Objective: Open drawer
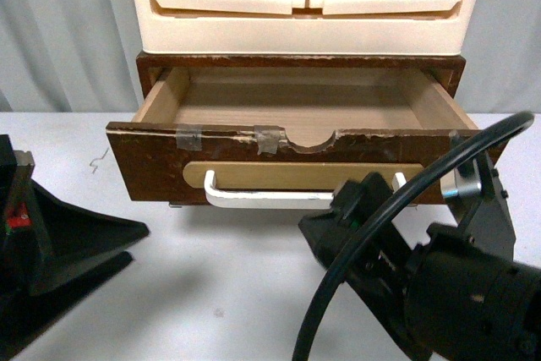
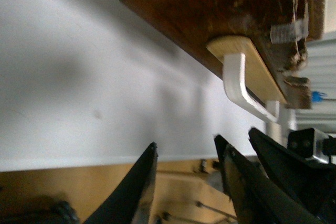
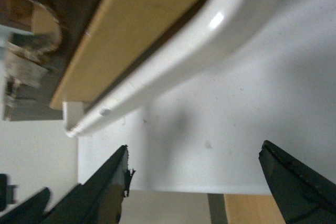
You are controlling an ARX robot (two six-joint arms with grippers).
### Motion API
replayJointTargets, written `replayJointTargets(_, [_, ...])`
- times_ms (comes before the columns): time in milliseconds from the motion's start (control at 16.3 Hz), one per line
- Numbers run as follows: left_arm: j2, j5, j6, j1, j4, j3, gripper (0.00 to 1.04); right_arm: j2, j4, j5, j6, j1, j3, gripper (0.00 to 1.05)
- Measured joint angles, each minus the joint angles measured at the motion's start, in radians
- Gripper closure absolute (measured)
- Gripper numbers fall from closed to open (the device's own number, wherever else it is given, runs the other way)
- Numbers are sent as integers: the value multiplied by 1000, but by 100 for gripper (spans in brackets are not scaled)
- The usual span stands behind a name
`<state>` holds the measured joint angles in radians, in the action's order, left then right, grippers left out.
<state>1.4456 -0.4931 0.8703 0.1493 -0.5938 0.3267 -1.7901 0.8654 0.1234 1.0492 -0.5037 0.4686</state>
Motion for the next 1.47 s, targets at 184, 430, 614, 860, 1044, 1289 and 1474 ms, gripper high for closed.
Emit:
replayJointTargets(184, [131, 394, -399, 53, -399, -111, 68, -105, 386, -475, -520, 3, -187, 54])
replayJointTargets(430, [34, 647, -724, 0, -685, -252, 95, 100, 428, -520, -889, 135, -308, 81])
replayJointTargets(614, [-148, 612, -824, -21, -650, -268, 103, 255, 419, -430, -1007, 193, -394, 103])
replayJointTargets(860, [-318, 587, -851, -56, -491, -317, 103, 478, 395, -358, -1032, 277, -443, 103])
replayJointTargets(1044, [-708, 493, -853, -146, -121, -316, 103, 846, 76, -261, -1043, 369, -460, 103])
replayJointTargets(1289, [-921, 494, -853, -146, 78, -318, 103, 1219, -299, -139, -1043, 511, -458, 103])
replayJointTargets(1474, [-1027, 493, -853, -146, 179, -318, 103, 1324, -408, -127, -1044, 509, -458, 103])
